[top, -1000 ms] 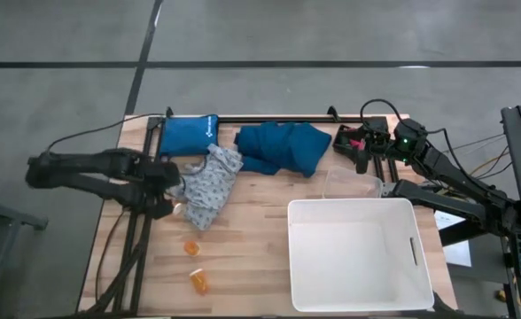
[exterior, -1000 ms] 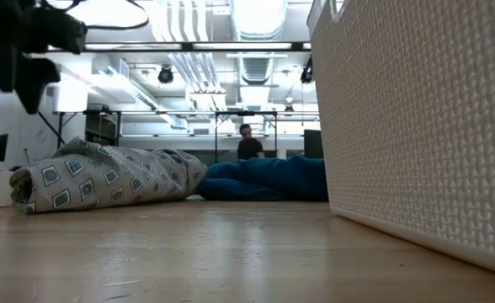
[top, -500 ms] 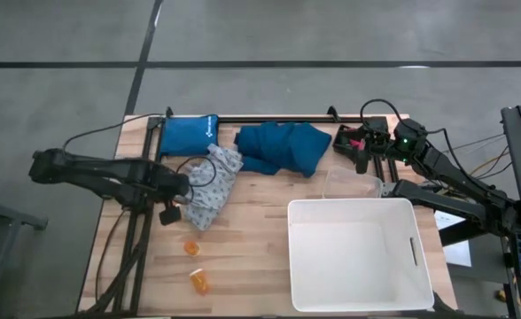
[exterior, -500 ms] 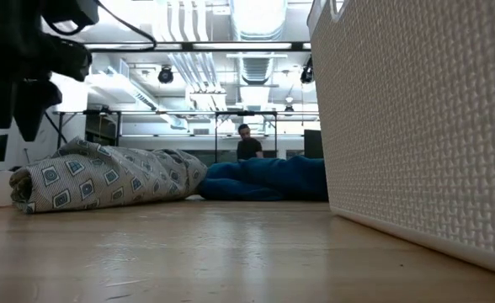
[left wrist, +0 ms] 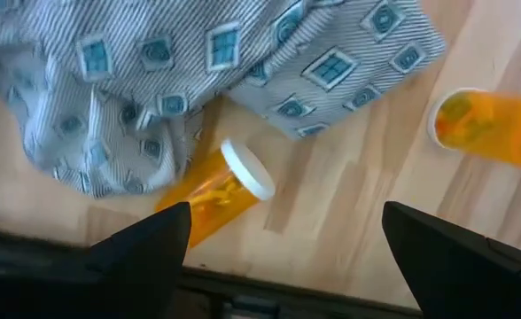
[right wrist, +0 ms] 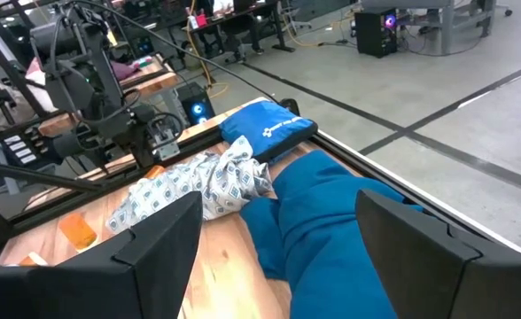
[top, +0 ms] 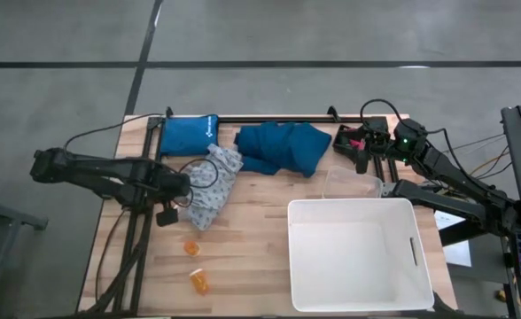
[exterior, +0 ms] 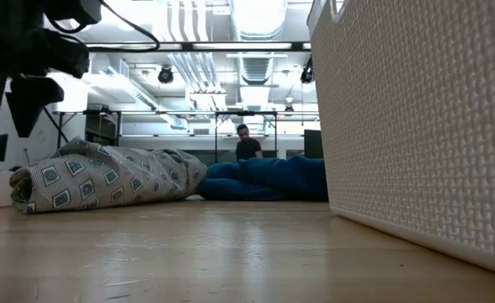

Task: Pick & place medical supplies in basket/bin
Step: Put the top orange pill bottle into the transparent bin

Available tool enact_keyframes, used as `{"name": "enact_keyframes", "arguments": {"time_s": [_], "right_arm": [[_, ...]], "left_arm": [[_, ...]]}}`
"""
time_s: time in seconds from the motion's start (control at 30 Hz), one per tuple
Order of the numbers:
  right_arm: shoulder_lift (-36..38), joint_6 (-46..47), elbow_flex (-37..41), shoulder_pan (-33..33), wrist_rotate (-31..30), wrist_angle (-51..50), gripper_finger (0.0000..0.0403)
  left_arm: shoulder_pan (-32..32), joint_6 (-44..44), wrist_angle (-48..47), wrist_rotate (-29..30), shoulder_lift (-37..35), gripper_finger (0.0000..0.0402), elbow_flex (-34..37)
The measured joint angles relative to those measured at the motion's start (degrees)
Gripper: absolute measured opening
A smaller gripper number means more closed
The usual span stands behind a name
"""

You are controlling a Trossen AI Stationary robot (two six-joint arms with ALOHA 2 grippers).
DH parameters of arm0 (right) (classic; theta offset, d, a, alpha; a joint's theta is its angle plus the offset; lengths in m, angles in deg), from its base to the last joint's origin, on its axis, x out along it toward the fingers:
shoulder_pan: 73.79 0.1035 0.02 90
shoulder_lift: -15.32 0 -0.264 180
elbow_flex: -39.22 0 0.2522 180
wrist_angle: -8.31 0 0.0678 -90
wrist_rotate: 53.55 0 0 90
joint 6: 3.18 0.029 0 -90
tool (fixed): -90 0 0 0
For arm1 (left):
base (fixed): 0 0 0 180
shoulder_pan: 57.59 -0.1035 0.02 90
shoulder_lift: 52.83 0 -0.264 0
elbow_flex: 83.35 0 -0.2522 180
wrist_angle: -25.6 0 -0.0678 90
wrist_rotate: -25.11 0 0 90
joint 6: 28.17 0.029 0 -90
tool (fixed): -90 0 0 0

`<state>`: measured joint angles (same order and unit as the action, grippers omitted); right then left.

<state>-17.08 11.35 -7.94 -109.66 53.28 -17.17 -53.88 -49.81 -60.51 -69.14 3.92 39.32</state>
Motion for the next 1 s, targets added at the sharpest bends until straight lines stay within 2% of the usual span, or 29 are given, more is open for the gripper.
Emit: {"name": "enact_keyframes", "arguments": {"time_s": [0.17, 0.3, 0.37, 0.47, 0.63, 0.83, 1.0], "right_arm": [[0.00, 0.00, 0.00, 0.00, 0.01, 0.00, 0.0288], [0.00, 0.00, 0.00, 0.00, -0.01, 0.00, 0.0285], [0.00, 0.00, 0.00, 0.01, 0.01, 0.00, 0.0287], [0.00, 0.00, 0.00, 0.01, 0.00, 0.00, 0.0292], [0.00, 0.00, 0.00, 0.01, -0.01, 0.00, 0.0297], [0.00, 0.00, 0.00, 0.01, -0.01, 0.00, 0.0293], [0.00, 0.00, 0.00, 0.01, -0.01, 0.00, 0.0290]], "left_arm": [[0.00, -16.36, 1.78, 0.08, 0.06, 0.0373, -0.55], [0.00, -12.06, 2.35, 0.18, 0.44, 0.0367, -0.64], [0.00, -13.78, 2.27, -1.04, 0.66, 0.0362, -0.64], [0.00, -23.76, 2.61, -2.42, 0.76, 0.0355, -0.66], [-0.02, -49.08, 1.67, -5.23, 0.72, 0.0345, -0.66], [-0.26, -58.34, 5.09, -3.30, 0.72, 0.0336, -0.66], [-0.26, -71.59, 8.14, 0.76, 0.74, 0.0329, -0.66]]}}
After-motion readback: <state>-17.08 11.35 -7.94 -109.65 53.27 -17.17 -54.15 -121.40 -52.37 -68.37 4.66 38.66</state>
